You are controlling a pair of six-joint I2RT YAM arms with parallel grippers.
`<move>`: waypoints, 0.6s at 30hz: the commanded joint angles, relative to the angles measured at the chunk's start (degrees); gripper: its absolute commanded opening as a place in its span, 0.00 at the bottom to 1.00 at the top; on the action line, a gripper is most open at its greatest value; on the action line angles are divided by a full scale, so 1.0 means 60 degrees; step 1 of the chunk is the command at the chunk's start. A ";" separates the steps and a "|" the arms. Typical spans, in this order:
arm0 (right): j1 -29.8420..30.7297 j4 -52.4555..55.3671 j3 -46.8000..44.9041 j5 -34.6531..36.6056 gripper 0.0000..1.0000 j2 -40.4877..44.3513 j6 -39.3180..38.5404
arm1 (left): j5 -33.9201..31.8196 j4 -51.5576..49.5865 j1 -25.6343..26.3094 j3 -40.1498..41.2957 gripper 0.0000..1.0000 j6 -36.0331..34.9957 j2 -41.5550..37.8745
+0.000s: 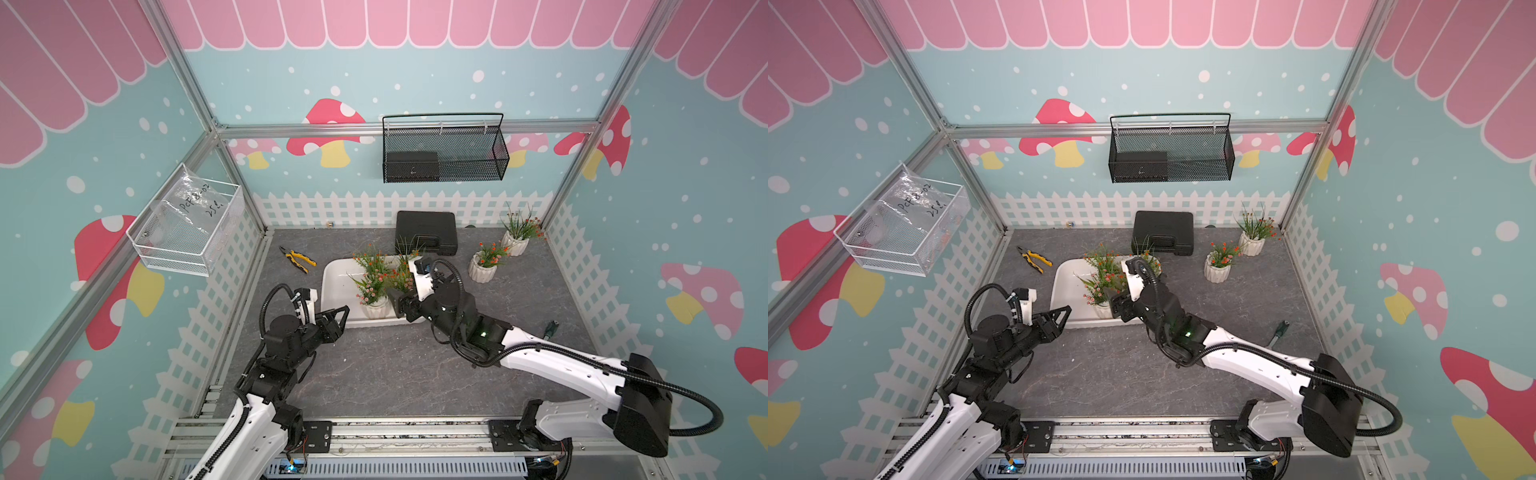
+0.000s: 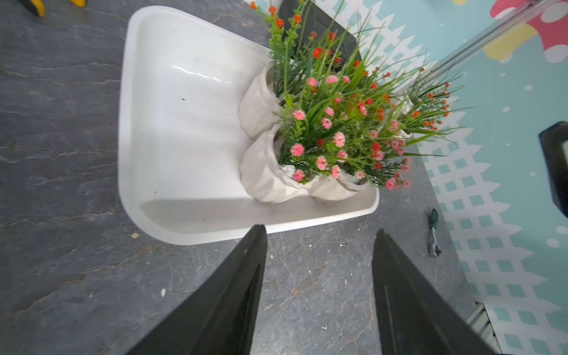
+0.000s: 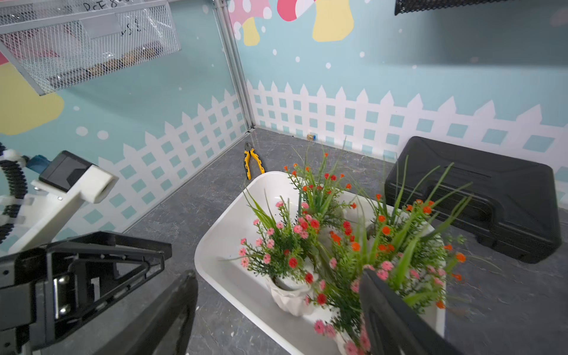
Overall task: Put the potted gypsophila into the storage box
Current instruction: Place the baby's breath potted plant at the storage box.
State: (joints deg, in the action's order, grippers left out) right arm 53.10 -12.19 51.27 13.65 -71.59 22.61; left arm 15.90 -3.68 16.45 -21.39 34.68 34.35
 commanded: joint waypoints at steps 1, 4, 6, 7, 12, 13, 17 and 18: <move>-0.0741 0.0785 -0.0682 -0.0963 0.82 0.0890 0.0247 | 0.0097 0.0510 0.0614 -0.0041 0.57 -0.0324 -0.0072; -0.1814 0.0954 -0.1370 -0.2078 0.81 0.1750 0.0550 | -0.0263 0.0516 0.1279 -0.0279 0.58 -0.0410 0.0168; -0.2581 0.1155 -0.1713 -0.2526 0.80 0.2205 0.0595 | -0.0551 0.0651 0.1910 -0.0445 0.58 -0.0458 0.0474; -0.2970 0.1312 -0.1850 -0.2692 0.81 0.2409 0.0622 | -0.0660 0.0782 0.2183 -0.0538 0.58 -0.0522 0.0679; -0.5339 0.2037 -0.2079 -0.3617 0.78 0.2636 0.0742 | -0.1324 0.1108 0.3404 -0.1376 0.58 -0.1046 0.2127; -0.5935 0.2062 -0.2139 -0.3960 0.77 0.2550 0.0764 | -0.1422 0.1179 0.3607 -0.1556 0.58 -0.1172 0.2470; -0.8021 0.1988 -0.2358 -0.5267 0.78 0.1983 0.0962 | -0.1553 0.1652 0.4045 -0.2133 0.58 -0.1397 0.3522; -0.8399 0.1940 -0.2388 -0.5496 0.78 0.1828 0.0963 | -0.1560 0.1745 0.4091 -0.2250 0.58 -0.1428 0.3734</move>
State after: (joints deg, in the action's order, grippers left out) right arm 7.01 -1.67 38.24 -11.88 -58.61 27.11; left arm 8.69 3.44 40.14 -32.47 28.23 54.48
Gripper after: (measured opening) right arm 0.783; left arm 0.583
